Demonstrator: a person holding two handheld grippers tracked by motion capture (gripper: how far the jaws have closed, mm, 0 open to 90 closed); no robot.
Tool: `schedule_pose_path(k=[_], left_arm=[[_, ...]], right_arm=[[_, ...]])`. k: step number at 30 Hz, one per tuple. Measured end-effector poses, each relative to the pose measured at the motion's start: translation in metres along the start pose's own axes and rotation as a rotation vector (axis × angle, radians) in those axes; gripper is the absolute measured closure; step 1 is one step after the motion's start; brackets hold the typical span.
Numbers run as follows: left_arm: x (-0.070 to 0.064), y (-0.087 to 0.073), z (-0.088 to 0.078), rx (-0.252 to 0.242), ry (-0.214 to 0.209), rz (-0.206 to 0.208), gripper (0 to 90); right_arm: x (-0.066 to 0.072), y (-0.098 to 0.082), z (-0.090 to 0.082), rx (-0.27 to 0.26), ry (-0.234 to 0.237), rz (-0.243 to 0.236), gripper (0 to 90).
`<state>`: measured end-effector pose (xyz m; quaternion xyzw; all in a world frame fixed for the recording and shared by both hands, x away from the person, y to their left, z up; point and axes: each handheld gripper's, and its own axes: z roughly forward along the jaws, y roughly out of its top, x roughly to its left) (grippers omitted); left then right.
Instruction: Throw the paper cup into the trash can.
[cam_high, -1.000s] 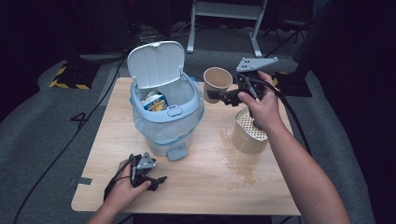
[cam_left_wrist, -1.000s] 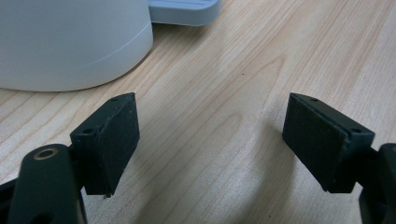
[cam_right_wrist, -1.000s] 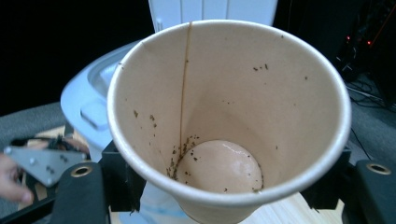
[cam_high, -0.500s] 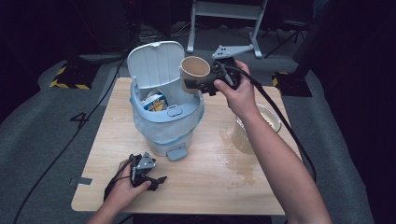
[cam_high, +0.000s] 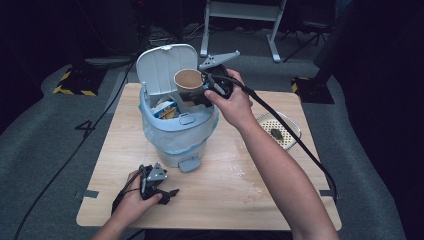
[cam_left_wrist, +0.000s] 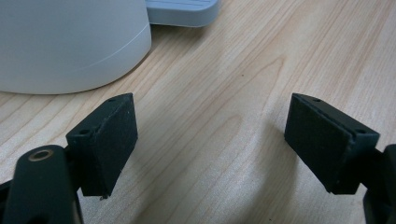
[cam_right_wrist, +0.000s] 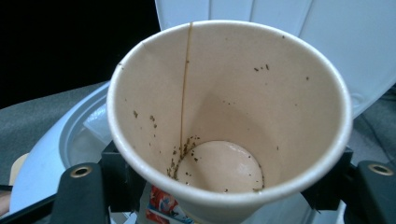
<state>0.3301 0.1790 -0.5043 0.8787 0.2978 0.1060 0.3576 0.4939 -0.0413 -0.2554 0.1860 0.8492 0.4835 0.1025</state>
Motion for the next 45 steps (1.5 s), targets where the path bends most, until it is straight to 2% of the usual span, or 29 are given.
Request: schedule_pose_path(k=[4, 5, 6, 7, 9, 11, 13, 15, 18, 20, 22, 23, 26, 29, 30, 32, 36, 41, 45], left_arm=[[0.0, 0.001, 0.001, 0.003, -0.003, 0.005, 16.5], [0.0, 0.002, 0.002, 0.005, -0.003, 0.005, 15.8], [0.0, 0.003, 0.003, 0.004, -0.002, 0.005, 15.3], [0.0, 0.003, 0.003, 0.005, -0.001, 0.006, 15.1], [0.001, 0.004, 0.003, 0.005, -0.003, 0.009, 14.9], [0.001, 0.004, 0.004, 0.006, -0.004, 0.011, 14.8], [0.001, 0.004, 0.004, 0.006, -0.004, 0.009, 14.8], [0.001, 0.004, 0.004, 0.006, -0.005, 0.009, 14.7], [0.001, 0.004, 0.004, 0.006, -0.006, 0.007, 14.7], [0.001, 0.004, 0.004, 0.006, -0.005, 0.007, 14.7], [0.001, 0.004, 0.004, 0.006, -0.006, 0.007, 14.7], [0.001, 0.004, 0.004, 0.006, -0.006, 0.007, 14.7], [0.001, 0.004, 0.004, 0.006, -0.006, 0.006, 14.7], [0.001, 0.004, 0.004, 0.006, -0.007, 0.006, 14.7], [0.001, 0.004, 0.004, 0.006, -0.007, 0.006, 14.7], [0.001, 0.004, 0.004, 0.006, -0.005, 0.005, 14.8], [0.001, 0.004, 0.004, 0.005, -0.005, 0.002, 14.8], [0.002, 0.003, 0.003, 0.006, 0.004, 0.006, 15.1], [0.003, 0.001, 0.001, 0.004, 0.027, -0.014, 15.7]], right_arm=[[-0.001, -0.003, 0.005, 0.034, -0.024, -0.019, 28.1], [-0.002, -0.005, 0.006, 0.036, -0.035, -0.045, 22.8], [-0.002, -0.006, 0.008, 0.031, -0.036, -0.061, 12.7], [-0.001, -0.006, 0.009, 0.014, -0.02, -0.08, 10.7], [0.001, -0.006, 0.007, -0.036, 0.005, -0.084, 19.8], [0.004, -0.004, 0.004, -0.062, 0.004, -0.083, 13.9], [0.007, -0.002, -0.001, -0.081, -0.013, -0.104, 18.2], [0.011, -0.001, -0.01, -0.09, -0.03, -0.124, 18.1], [0.014, -0.001, -0.023, -0.093, -0.041, -0.129, 18.1], [0.016, -0.003, -0.033, -0.09, -0.054, -0.123, 18.8], [0.017, -0.008, -0.044, -0.125, -0.067, -0.111, 22.0], [0.017, -0.01, -0.049, -0.125, -0.077, -0.109, 22.3], [0.015, -0.017, -0.063, -0.12, -0.078, -0.072, 21.9], [0.015, -0.022, -0.081, -0.062, -0.097, -0.07, 21.0], [0.015, -0.024, -0.085, -0.07, -0.103, -0.069, 22.0], [0.016, -0.032, -0.096, -0.114, -0.141, -0.063, 23.3], [0.014, -0.039, -0.113, -0.054, -0.189, -0.075, 23.8], [0.013, -0.054, -0.139, -0.06, -0.179, -0.031, 24.0], [0.013, -0.067, -0.156, -0.048, -0.192, -0.025, 24.0]])
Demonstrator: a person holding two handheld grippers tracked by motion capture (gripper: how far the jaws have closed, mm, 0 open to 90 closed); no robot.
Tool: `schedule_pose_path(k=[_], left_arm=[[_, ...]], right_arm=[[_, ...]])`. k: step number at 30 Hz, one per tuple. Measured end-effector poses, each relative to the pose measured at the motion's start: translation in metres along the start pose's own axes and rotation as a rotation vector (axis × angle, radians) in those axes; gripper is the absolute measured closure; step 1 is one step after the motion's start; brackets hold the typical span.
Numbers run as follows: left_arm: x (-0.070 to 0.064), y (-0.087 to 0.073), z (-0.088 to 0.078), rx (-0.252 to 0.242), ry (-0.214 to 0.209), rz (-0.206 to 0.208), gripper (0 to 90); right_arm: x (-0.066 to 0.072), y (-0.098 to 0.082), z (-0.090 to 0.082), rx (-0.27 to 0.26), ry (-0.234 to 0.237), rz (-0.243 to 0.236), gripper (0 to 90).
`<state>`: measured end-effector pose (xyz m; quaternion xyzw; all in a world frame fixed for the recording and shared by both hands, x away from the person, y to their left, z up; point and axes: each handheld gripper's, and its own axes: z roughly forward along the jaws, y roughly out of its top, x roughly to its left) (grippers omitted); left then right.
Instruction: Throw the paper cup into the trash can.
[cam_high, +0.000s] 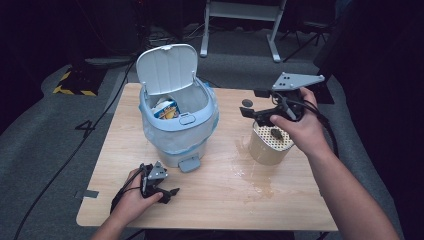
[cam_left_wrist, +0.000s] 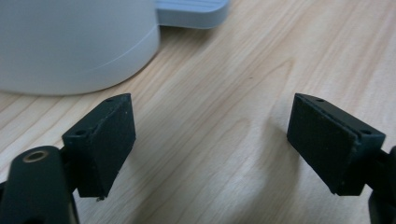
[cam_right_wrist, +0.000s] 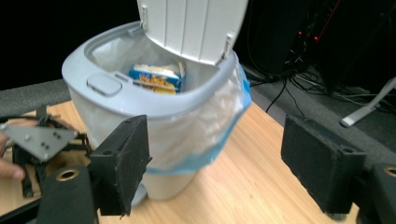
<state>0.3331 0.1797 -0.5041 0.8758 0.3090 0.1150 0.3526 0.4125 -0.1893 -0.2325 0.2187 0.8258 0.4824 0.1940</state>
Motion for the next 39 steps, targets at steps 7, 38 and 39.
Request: schedule_pose_path(k=[7, 38, 39], left_arm=[[0.001, -0.001, -0.001, -0.004, 0.02, -0.021, 17.0], [0.008, -0.006, -0.018, -0.004, 0.037, -0.092, 29.9], [0.009, -0.006, -0.018, -0.006, 0.034, -0.092, 29.9]], right_arm=[[-0.008, -0.024, -0.028, 0.0, -0.025, 0.044, 24.2], [-0.02, -0.164, -0.083, 0.118, -0.163, 0.169, 23.9], [-0.019, -0.167, -0.083, 0.12, -0.164, 0.174, 23.9]])
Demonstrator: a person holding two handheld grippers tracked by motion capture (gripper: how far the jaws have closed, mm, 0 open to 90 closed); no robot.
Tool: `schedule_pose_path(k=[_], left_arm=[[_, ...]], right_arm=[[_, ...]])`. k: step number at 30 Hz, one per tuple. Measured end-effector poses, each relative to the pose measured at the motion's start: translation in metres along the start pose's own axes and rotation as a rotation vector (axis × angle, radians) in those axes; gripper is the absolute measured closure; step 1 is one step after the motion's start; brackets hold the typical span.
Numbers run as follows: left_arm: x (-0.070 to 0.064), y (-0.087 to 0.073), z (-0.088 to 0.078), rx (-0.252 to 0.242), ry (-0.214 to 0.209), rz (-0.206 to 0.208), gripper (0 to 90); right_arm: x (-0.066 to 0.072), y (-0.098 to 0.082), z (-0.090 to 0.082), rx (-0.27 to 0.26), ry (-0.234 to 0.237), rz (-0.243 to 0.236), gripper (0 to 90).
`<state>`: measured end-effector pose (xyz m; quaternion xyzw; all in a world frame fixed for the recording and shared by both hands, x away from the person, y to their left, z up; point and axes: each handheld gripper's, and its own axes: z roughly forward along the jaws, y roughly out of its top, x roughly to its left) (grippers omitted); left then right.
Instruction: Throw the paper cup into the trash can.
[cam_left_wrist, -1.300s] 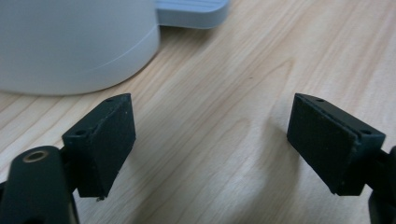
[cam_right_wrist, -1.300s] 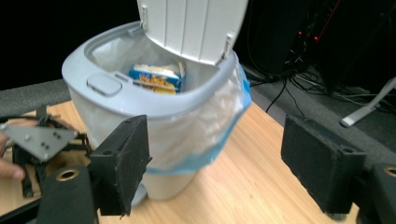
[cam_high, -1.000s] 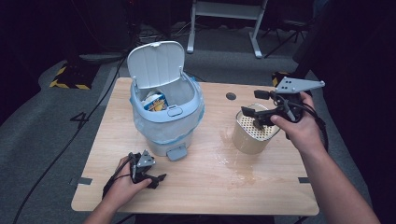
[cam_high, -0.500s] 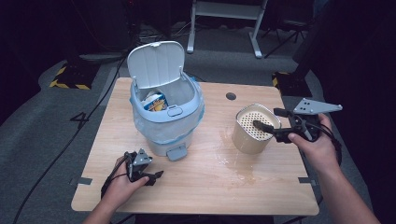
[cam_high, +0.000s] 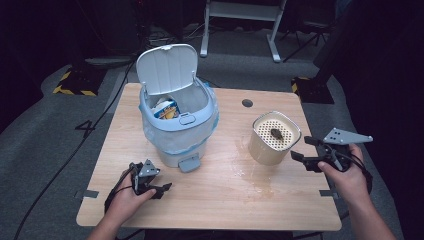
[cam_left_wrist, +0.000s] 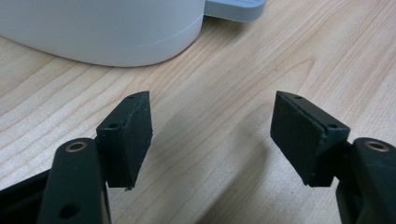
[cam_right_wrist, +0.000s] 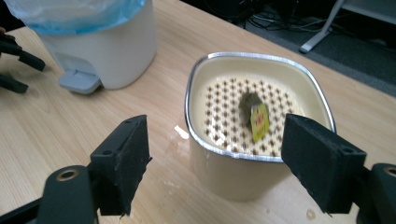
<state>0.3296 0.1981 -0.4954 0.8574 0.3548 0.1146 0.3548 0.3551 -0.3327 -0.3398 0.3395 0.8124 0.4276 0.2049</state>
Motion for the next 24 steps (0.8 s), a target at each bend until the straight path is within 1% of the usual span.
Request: schedule_pose_path(k=[1, 2, 3, 5, 6, 10, 12, 13, 14, 16, 19, 21, 24], left_arm=[[0.0, 0.0, 0.0, 0.0, 0.001, 0.002, 29.8], [0.0, 0.0, 0.0, 0.001, 0.001, 0.003, 29.8], [0.0, 0.0, 0.0, 0.002, -0.001, 0.002, 29.8], [0.001, -0.001, 0.0, 0.004, 0.0, 0.001, 29.5], [0.001, -0.001, 0.0, 0.005, 0.007, 0.005, 29.3], [0.002, -0.002, -0.001, 0.006, 0.009, -0.003, 28.4], [0.004, -0.003, -0.001, 0.009, 0.01, -0.005, 28.2], [0.004, -0.004, -0.001, 0.01, 0.012, -0.004, 28.2], [0.004, -0.004, -0.001, 0.008, 0.013, -0.006, 28.2], [0.005, -0.005, -0.002, 0.004, 0.024, -0.004, 28.3], [0.005, -0.005, -0.001, 0.014, 0.02, -0.003, 28.2], [0.005, -0.006, -0.001, 0.018, 0.021, -0.003, 28.2], [0.005, -0.006, -0.001, 0.014, 0.018, -0.009, 28.1]], right_arm=[[0.0, -0.008, 0.001, 0.005, -0.005, 0.001, 23.9], [0.0, -0.012, 0.002, 0.011, -0.01, 0.001, 23.9], [0.001, -0.019, 0.003, 0.017, -0.027, -0.004, 24.0], [0.001, -0.03, 0.005, 0.013, -0.059, -0.008, 24.1], [0.002, -0.036, 0.008, 0.009, -0.061, -0.004, 24.1], [0.0, -0.06, 0.021, 0.009, -0.027, 0.045, 24.1], [0.0, -0.07, 0.026, 0.023, -0.022, 0.057, 24.0], [-0.001, -0.079, 0.031, 0.042, -0.019, 0.065, 24.0], [-0.001, -0.082, 0.033, 0.053, -0.016, 0.071, 24.0], [-0.001, -0.091, 0.037, 0.076, -0.022, 0.072, 24.2], [-0.001, -0.103, 0.044, 0.094, -0.037, 0.072, 24.4], [0.0, -0.112, 0.048, 0.115, -0.046, 0.077, 24.4], [0.001, -0.122, 0.054, 0.133, -0.037, 0.085, 24.1]])
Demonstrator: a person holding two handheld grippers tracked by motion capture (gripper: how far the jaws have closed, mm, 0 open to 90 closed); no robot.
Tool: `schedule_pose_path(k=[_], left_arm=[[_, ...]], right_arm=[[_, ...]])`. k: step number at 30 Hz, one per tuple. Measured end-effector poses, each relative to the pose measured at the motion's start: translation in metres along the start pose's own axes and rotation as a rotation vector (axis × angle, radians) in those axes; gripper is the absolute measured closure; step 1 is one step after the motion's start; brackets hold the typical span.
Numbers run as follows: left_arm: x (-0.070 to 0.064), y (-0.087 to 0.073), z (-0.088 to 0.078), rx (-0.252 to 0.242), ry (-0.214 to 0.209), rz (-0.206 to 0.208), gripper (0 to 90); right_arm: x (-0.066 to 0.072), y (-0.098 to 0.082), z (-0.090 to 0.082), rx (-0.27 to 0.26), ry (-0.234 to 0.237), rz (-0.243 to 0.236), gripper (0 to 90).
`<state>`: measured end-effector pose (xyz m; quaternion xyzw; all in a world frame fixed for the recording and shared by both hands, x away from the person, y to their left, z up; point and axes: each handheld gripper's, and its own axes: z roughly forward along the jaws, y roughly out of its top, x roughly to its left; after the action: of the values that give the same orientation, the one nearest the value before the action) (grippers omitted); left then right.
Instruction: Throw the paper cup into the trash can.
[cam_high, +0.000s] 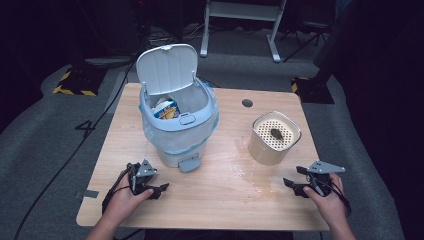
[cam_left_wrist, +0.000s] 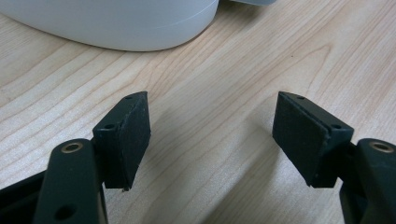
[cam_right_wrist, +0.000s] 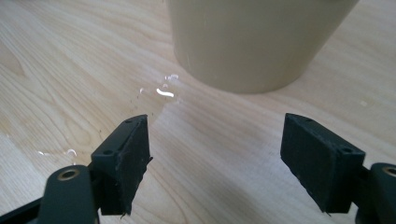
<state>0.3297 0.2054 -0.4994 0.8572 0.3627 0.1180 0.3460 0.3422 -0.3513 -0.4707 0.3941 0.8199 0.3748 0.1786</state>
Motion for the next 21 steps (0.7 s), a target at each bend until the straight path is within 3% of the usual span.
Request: schedule_pose_path(k=[7, 11, 13, 21], left_arm=[[0.003, -0.001, -0.002, -0.001, 0.0, -0.013, 30.3], [0.006, 0.0, -0.008, 0.006, 0.001, -0.011, 31.0], [0.009, 0.001, -0.013, 0.016, 0.003, -0.007, 32.8], [0.02, 0.007, -0.038, -0.045, -0.007, -0.019, 36.7]], right_arm=[[0.003, -0.015, 0.015, 0.035, 0.015, -0.011, 22.2], [0.003, -0.019, 0.021, 0.037, 0.001, -0.023, 21.2], [0.003, -0.023, 0.024, 0.027, -0.012, -0.001, 18.7], [0.002, -0.024, 0.024, 0.024, -0.021, 0.003, 18.0]])
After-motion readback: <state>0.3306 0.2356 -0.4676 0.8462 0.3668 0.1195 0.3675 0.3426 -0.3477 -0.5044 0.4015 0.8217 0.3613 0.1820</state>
